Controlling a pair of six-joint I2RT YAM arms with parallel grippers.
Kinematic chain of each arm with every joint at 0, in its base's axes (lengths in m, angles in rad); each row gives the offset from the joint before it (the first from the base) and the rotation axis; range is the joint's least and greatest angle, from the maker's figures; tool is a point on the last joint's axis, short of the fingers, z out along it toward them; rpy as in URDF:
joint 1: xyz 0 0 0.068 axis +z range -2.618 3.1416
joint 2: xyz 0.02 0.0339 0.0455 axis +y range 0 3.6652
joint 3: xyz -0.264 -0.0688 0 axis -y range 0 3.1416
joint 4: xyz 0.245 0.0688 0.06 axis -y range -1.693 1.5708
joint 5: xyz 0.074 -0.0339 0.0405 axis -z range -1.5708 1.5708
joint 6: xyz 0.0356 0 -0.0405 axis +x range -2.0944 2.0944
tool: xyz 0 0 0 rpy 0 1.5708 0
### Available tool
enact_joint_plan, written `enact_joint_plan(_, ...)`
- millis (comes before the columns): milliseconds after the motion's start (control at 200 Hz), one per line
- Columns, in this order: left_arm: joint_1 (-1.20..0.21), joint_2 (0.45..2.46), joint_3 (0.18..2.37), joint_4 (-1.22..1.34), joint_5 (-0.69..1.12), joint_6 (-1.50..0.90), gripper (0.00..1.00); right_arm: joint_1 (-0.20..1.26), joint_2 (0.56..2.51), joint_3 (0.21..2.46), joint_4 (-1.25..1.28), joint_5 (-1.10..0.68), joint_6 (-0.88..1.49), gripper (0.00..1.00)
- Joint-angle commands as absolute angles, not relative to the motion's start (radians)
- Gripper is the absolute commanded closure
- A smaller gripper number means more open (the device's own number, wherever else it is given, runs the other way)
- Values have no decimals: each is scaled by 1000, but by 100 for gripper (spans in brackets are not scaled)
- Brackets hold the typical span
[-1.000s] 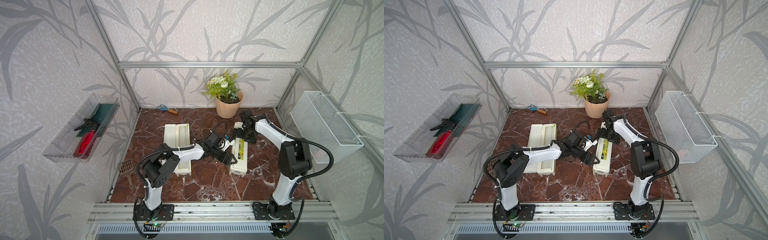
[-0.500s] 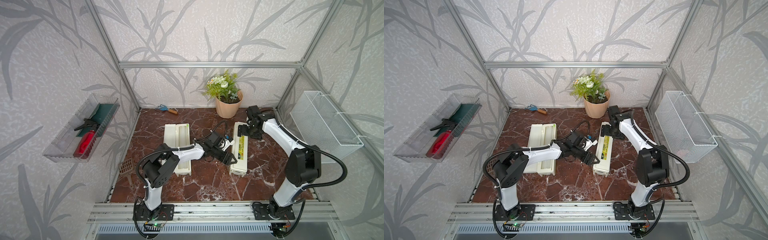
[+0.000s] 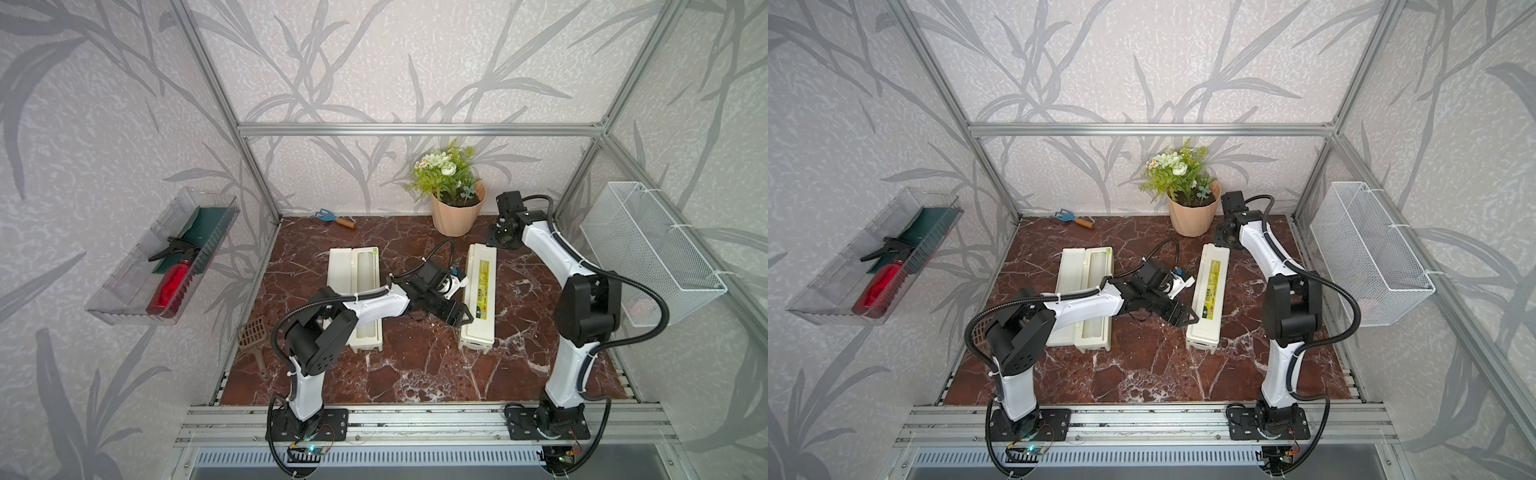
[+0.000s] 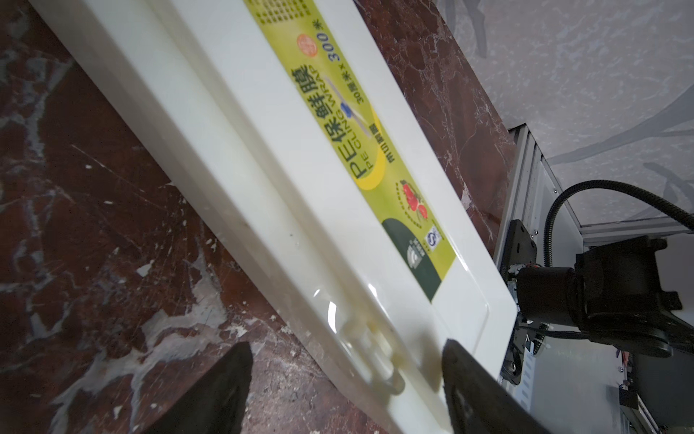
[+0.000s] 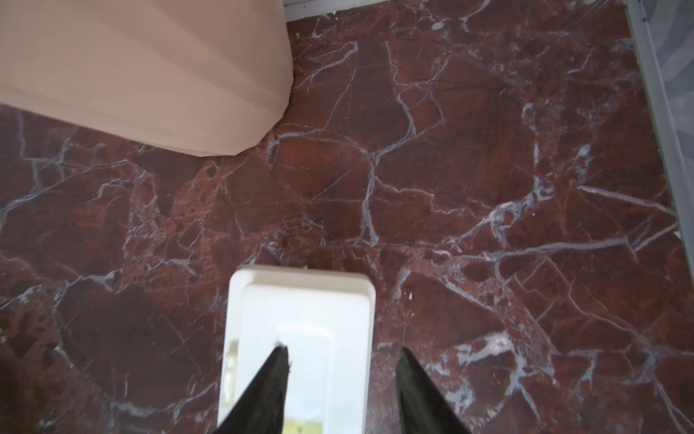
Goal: Put plastic wrap rolls into dispensers
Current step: Close the lid on the plastic wrap cutting box.
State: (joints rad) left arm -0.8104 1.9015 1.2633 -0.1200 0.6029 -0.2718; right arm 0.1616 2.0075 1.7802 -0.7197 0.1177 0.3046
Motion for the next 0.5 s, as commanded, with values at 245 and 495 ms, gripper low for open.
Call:
enact_joint_plan(245,-807,1911,1299,-172,583,-245,22,155,2179,1994,-708,197,204,52)
enact_joint_plan(495,-807,1937,1312,-176,602,-252,22,158,2223,2041,-809,154,175,52)
